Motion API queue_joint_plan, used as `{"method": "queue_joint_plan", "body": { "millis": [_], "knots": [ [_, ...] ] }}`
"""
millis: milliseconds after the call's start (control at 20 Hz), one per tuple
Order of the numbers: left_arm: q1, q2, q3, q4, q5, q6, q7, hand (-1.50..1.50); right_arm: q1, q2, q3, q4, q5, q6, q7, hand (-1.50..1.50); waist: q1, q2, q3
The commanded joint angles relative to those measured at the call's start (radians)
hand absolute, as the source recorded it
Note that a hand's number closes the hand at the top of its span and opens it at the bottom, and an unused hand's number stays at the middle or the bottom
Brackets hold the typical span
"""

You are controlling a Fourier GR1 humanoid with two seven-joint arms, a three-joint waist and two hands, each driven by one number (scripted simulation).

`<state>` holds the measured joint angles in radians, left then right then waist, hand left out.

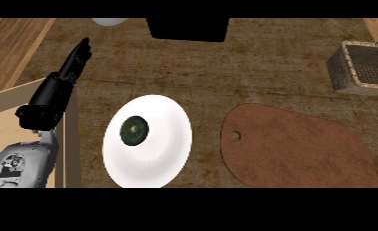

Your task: Pick the lemon from the cutting board and place it in the basket

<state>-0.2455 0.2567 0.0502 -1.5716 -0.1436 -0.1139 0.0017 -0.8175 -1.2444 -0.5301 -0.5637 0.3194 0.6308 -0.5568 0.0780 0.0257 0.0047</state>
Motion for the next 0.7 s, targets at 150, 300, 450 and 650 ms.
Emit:
{"method": "queue_joint_plan", "body": {
  "millis": [150, 300, 450, 650],
  "knots": [
    [-0.027, -0.014, -0.017, 0.026, -0.007, -0.004, -0.009, 0.00, -0.153, -0.041, 0.100, 0.034, -0.012, 0.222, -0.004, 1.50, 0.021, 0.003, -0.004],
    [-0.031, -0.005, -0.008, 0.009, -0.010, 0.002, 0.005, 0.00, -0.221, -0.015, 0.159, 0.038, 0.000, 0.238, 0.072, 1.50, 0.029, -0.001, -0.005],
    [-0.032, 0.004, -0.006, 0.044, -0.011, -0.011, -0.009, 0.00, -0.297, 0.003, 0.198, 0.052, -0.002, 0.269, 0.138, 1.50, 0.020, 0.000, -0.006],
    [-0.028, 0.004, 0.001, 0.040, -0.016, -0.002, -0.013, 0.00, -0.314, 0.045, 0.287, 0.037, 0.041, 0.284, 0.120, 1.50, -0.001, -0.004, -0.004]
  ]
}}
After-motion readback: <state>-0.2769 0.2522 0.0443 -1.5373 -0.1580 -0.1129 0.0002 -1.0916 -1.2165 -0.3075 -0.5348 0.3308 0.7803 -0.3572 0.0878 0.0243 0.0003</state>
